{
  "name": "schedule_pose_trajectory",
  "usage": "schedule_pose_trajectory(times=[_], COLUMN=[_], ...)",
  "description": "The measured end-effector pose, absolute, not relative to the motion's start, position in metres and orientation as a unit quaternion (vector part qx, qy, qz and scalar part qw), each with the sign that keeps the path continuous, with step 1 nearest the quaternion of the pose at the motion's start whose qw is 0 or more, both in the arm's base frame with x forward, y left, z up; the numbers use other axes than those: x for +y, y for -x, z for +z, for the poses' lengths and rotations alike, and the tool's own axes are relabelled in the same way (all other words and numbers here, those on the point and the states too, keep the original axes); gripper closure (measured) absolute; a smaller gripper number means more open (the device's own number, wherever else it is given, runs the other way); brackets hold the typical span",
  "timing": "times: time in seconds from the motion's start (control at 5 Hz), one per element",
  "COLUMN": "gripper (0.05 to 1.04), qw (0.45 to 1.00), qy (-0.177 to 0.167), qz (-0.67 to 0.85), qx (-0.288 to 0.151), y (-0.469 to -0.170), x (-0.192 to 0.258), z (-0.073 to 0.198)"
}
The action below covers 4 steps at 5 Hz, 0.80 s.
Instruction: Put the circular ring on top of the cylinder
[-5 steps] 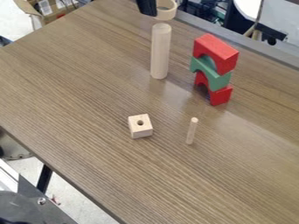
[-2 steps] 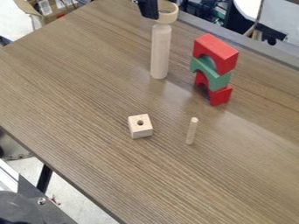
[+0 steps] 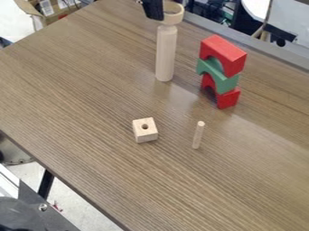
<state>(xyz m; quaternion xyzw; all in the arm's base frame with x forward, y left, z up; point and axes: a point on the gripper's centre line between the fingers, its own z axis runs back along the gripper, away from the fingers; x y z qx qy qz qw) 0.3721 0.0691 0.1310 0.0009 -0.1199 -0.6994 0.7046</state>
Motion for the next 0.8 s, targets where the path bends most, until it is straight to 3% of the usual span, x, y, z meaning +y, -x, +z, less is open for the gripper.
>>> schedule_pose_trajectory(times=[0.8], gripper=[0.339], qw=[0.706], qy=[0.008], qz=[-0.699], qx=[-0.113], y=[-0.3670], x=[0.0681], z=[0.1211])
